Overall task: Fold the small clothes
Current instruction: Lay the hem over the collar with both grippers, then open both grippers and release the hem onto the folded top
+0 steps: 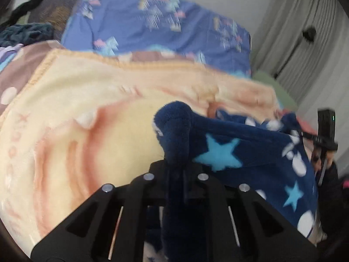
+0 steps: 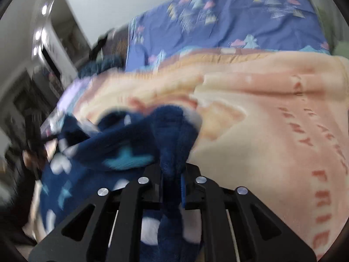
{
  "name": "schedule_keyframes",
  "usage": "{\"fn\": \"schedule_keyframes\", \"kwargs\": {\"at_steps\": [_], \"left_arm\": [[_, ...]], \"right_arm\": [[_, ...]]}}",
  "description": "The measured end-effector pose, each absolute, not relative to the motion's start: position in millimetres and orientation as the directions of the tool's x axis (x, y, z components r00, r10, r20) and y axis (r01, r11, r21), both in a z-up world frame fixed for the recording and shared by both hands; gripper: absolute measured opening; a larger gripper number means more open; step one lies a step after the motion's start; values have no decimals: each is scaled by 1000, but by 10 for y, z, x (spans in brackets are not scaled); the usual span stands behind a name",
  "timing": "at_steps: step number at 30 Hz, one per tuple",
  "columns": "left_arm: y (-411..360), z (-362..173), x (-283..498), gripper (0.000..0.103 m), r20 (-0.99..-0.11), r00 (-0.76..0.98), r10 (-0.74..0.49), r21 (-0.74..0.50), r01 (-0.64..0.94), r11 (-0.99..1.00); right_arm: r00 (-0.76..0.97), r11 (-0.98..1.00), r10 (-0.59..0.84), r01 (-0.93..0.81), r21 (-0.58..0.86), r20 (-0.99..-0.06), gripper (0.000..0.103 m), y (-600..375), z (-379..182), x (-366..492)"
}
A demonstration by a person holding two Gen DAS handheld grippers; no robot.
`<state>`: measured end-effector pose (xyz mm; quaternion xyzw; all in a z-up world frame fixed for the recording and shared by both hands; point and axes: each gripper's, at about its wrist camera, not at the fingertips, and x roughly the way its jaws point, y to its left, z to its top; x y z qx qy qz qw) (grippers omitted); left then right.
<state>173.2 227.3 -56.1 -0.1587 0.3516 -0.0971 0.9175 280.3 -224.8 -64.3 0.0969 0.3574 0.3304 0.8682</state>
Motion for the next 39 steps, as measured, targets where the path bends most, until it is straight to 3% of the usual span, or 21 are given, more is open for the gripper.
{"fn": "schedule_keyframes", "kwargs": {"at_steps": [2,4,7,8,12,14,17,21,28,32,39], "left_arm": [[2349,-473,1662,8,-581,773,-253,-370,26,929],[2381,-491,1672,10,-599,768,-224,-345,4,939],[2275,-821,1853,28,-733,664,-146,-231,-41,972],[2228,-929,1886,40,-763,637,-112,-186,-49,981],[2249,-917,1773,52,-748,659,-79,-188,-96,977],[2211,-702,1643,52,-717,697,-30,-158,-120,980],[1778,-260,1416,58,-661,751,-1,-47,-40,998],[690,26,1095,74,-653,746,-134,26,199,980],[-1419,-293,554,80,-706,646,-288,196,570,798],[-1999,-588,464,82,-717,662,-217,341,604,720],[-2381,-794,498,84,-728,674,-128,414,580,701]], "right_arm": [[553,759,651,-481,440,-519,11,-2333,-579,2833],[554,787,617,-447,426,-558,12,-2322,-671,2973],[467,828,558,-368,423,-686,16,-2228,-1079,3190],[454,834,550,-340,435,-701,23,-2239,-1194,3208],[490,795,599,-270,543,-634,35,-2525,-1195,3125],[520,805,584,-268,530,-624,38,-2634,-1100,3062],[544,834,540,-241,497,-642,38,-2758,-1078,2954],[523,846,513,-174,505,-680,38,-2891,-1229,2940],[456,783,606,-200,588,-652,38,-3052,-1288,2880],[383,682,716,-207,701,-584,38,-3136,-1388,2916],[299,607,789,-244,756,-537,39,-3056,-1402,2901]]}}
